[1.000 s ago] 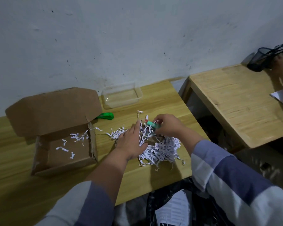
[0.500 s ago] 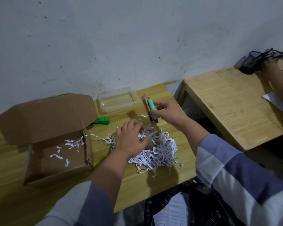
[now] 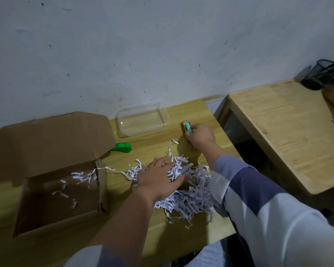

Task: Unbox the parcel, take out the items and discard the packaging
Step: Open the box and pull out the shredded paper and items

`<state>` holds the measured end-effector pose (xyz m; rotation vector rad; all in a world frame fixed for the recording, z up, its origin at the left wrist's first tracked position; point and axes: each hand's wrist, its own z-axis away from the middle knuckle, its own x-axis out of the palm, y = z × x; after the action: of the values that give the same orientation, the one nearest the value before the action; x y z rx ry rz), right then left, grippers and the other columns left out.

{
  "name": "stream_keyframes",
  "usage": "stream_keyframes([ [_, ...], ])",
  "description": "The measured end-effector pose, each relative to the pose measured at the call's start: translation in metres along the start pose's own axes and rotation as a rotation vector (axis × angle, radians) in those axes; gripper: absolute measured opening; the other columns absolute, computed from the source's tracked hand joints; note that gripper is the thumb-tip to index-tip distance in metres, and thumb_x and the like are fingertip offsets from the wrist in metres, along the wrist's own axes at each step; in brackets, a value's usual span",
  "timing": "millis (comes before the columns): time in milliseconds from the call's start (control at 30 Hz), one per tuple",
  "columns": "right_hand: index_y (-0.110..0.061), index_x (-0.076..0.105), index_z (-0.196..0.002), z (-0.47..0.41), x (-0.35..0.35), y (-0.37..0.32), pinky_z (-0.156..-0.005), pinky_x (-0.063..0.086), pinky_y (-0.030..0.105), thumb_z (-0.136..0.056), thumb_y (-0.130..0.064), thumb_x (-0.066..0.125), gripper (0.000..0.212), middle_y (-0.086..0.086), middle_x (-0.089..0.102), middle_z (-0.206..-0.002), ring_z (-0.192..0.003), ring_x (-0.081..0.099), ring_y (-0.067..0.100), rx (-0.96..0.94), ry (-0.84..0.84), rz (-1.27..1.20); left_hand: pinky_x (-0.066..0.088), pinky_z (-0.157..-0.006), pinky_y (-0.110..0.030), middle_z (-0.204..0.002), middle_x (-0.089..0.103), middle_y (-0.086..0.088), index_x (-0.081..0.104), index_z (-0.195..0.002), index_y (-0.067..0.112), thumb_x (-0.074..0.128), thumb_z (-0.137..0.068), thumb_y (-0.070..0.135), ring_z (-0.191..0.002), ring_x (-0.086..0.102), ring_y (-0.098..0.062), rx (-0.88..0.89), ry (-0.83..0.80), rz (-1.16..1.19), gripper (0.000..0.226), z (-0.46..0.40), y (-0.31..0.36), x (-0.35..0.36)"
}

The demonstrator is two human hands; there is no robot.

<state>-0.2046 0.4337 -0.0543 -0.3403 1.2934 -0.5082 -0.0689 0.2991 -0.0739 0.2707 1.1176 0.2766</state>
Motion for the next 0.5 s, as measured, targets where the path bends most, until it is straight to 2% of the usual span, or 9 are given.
stream_keyframes([
  [167,-0.018,0.051,-0.132,0.007,-0.004,0.002,-0.092,0.051,0.044,-0.086,-0.029,0.063,0.049,0.015,0.06,-0.125,-0.114,0.056,0.034,-0.053,0.038,-0.007,0.006,-0.119,-0.047,-0.161,0.007,0.015,0.026,-0.148,0.038,0.027,-0.083,0.078,-0.149,-0.001,-0.012,-0.004,-0.004,0.01,0.077,0.002,0.002,-0.001],
  [233,-0.018,0.058,-0.123,0.02,-0.006,0.005,-0.088,0.052,0.041,-0.086,-0.025,0.064,0.038,0.012,0.062,-0.119,-0.108,0.058,0.031,-0.09,0.074,-0.054,0.007,-0.118,-0.049,-0.161,0.007,0.014,0.026,-0.148,0.038,0.026,-0.082,0.08,-0.149,0.0,-0.012,-0.011,-0.007,0.016,0.079,0.003,0.003,-0.001],
  [333,-0.013,0.067,-0.1,0.051,-0.008,0.007,-0.083,0.053,0.034,-0.086,-0.01,0.062,0.015,0.01,0.07,-0.105,-0.093,0.065,0.024,-0.144,-0.002,-0.119,0.01,-0.119,-0.051,-0.161,0.01,0.012,0.027,-0.148,0.036,0.026,-0.083,0.079,-0.149,0.003,-0.014,-0.023,-0.024,0.005,0.079,0.003,0.005,-0.004],
  [400,-0.011,0.069,-0.091,0.076,-0.009,0.007,-0.084,0.054,0.031,-0.085,-0.004,0.059,0.013,0.009,0.072,-0.097,-0.089,0.066,0.022,-0.187,-0.09,-0.146,0.006,-0.118,-0.054,-0.161,0.016,0.009,0.024,-0.149,0.034,0.026,-0.086,0.075,-0.149,0.008,-0.016,-0.017,0.004,-0.011,0.076,0.004,0.005,-0.006],
  [500,-0.012,0.069,-0.089,0.107,-0.009,0.011,-0.078,0.051,0.028,-0.085,-0.007,0.06,0.011,0.005,0.071,-0.091,-0.082,0.064,0.018,-0.285,-0.191,-0.093,0.002,-0.118,-0.056,-0.159,0.022,0.009,0.023,-0.149,0.038,0.026,-0.096,0.058,-0.149,0.011,-0.016,0.014,0.14,-0.046,0.056,0.013,0.003,-0.005],
])
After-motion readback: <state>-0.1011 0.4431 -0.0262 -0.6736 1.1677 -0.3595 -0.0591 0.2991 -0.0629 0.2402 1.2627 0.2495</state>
